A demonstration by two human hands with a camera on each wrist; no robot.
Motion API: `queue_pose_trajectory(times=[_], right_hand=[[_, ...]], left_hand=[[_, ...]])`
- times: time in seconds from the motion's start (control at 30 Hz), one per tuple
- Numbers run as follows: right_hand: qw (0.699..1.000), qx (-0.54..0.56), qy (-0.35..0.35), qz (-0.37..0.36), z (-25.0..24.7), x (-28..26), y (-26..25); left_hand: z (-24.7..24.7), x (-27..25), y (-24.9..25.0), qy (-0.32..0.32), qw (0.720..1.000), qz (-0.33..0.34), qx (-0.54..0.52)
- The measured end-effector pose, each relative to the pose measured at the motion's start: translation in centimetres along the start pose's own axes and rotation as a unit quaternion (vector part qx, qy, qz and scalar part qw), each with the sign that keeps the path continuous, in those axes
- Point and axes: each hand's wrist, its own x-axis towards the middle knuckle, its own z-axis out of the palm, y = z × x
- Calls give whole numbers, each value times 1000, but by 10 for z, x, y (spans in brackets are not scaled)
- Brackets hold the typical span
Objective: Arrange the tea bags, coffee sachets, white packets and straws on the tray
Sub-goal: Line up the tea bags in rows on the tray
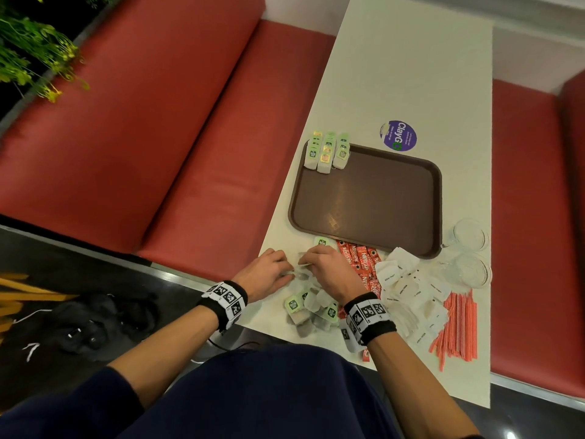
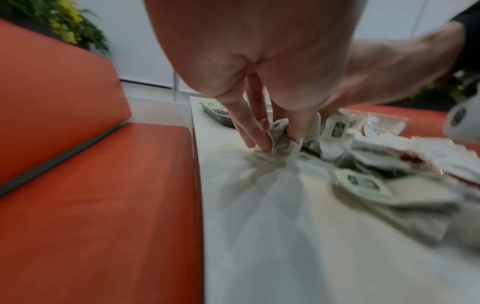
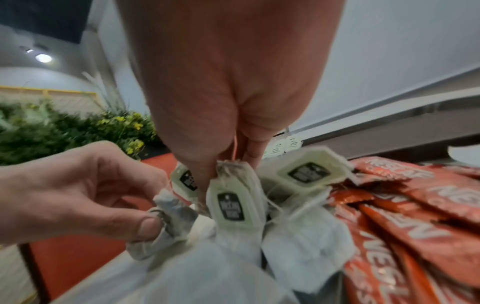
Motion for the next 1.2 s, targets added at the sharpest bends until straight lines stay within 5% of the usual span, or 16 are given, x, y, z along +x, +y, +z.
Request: queue_pose_trajectory(times=[0.23,0.4,0.6,0.8,0.93,1.1,1.2], right_hand=[[982,101,150,48,-17,-11,9],[969,135,173,116,-11,-16,16],[926,253,221,173,-32,-26,14],[876,359,282,156,-94,-32,-3],[856,414,267,156,-97,-24,-6],[855,391,288,181,-73,-17,-6],[873,335,298,191,-63,-15,-7]], left_hand=[[-25,20,13,55,995,-14,-85],[-22,33,24,10,988,-70,-139],[-37,48,37,-18,935,-142,-326],[-68,66,53,14,904,-84,-419],[-76,77,77,-3,827,-98,-553],[-77,80,86,-32,690,-162,-705],[-77,82,91,-30,660,-182,-729]])
